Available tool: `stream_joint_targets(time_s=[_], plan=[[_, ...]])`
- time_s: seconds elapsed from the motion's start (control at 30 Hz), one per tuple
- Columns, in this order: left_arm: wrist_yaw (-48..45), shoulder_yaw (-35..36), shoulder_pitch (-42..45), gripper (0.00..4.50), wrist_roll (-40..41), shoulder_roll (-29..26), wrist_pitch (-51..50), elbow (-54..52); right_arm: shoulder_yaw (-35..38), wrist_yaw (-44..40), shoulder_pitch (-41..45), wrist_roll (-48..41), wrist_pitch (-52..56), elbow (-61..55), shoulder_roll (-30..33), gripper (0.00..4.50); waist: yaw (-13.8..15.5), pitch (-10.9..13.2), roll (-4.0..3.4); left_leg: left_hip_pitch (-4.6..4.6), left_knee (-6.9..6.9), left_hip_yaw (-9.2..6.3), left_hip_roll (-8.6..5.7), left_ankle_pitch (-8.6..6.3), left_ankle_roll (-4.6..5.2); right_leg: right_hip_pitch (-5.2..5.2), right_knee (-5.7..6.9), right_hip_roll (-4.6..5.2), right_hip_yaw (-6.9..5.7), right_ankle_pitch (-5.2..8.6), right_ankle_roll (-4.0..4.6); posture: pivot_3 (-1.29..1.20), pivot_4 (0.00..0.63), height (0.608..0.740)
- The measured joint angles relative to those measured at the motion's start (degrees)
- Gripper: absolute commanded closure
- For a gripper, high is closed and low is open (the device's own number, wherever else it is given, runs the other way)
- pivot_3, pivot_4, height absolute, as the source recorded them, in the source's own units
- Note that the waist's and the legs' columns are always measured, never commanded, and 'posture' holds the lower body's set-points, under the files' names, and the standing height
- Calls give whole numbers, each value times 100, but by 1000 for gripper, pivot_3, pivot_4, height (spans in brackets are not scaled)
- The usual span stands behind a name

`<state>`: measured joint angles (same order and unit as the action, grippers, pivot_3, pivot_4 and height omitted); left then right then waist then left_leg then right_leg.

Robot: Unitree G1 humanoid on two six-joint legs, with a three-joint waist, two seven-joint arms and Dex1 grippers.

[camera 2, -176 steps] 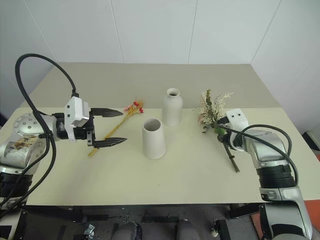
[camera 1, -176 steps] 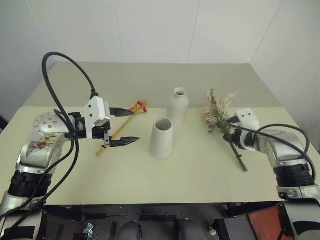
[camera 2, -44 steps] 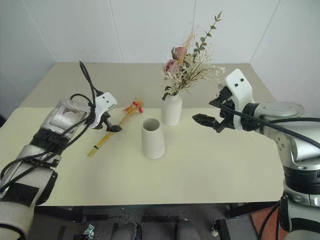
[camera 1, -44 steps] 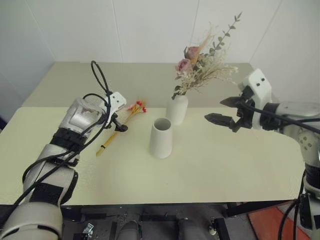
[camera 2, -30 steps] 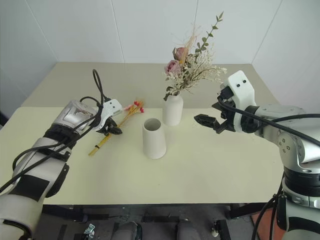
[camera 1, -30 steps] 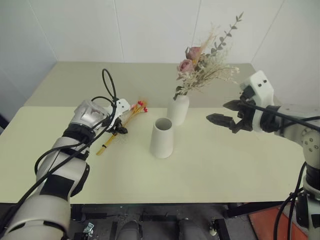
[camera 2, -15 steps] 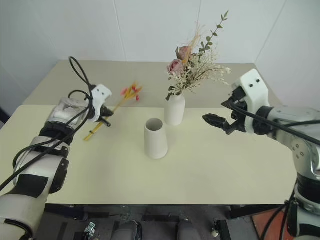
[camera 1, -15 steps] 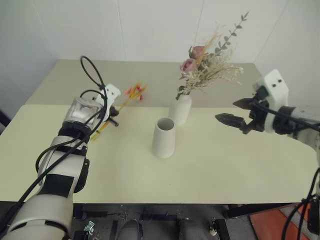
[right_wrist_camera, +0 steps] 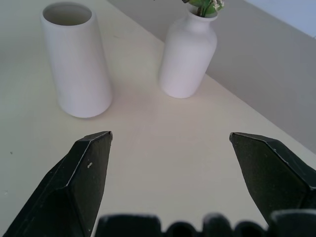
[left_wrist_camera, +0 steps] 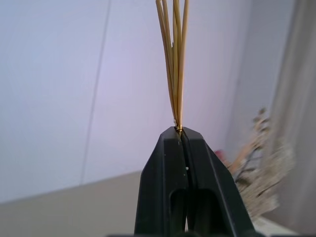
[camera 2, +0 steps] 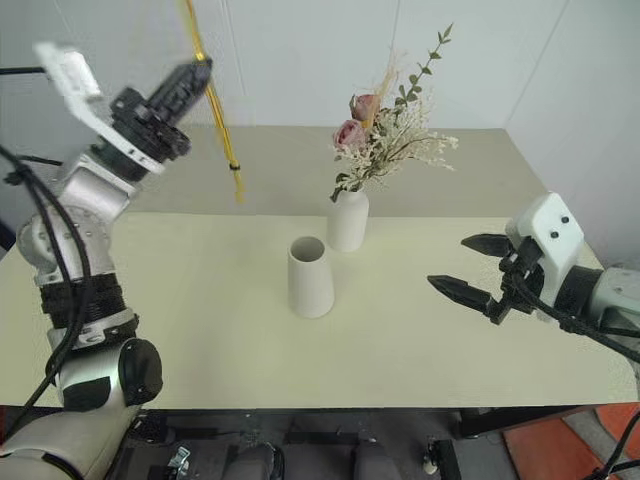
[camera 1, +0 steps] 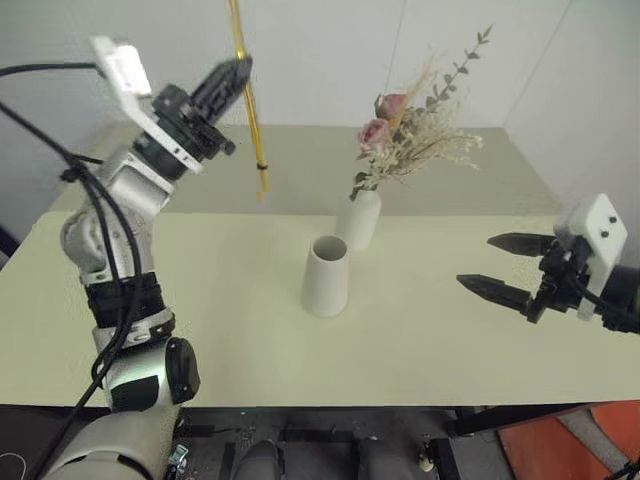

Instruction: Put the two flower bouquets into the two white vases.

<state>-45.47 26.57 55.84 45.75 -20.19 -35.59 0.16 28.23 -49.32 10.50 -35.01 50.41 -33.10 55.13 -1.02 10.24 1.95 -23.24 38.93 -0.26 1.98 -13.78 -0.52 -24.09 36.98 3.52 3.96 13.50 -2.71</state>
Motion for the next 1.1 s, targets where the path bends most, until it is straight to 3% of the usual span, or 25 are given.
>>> stream_joint_targets(time_s=[0.27,0.8,1.1], plan=[[-698,-131,-148,4482,849,305,88,453,26,304,-339,11,-250,-103,-156,0,29,-1,4,32,6,-2,0,6,-3,37,5,-8,1,-4,3,0,150,740],[-1571,-1079,-283,4482,204,722,981,1834,337,798,-673,-27,-248,-362,-227,0,22,-2,4,5,3,-3,-3,6,-2,11,-3,-7,2,-3,2,0,150,740],[-1785,-1206,-400,4482,-4,863,1294,2110,398,1016,-686,27,-248,-362,-206,0,14,-2,4,2,2,-3,-3,6,-2,5,1,-7,3,-3,2,0,150,740]])
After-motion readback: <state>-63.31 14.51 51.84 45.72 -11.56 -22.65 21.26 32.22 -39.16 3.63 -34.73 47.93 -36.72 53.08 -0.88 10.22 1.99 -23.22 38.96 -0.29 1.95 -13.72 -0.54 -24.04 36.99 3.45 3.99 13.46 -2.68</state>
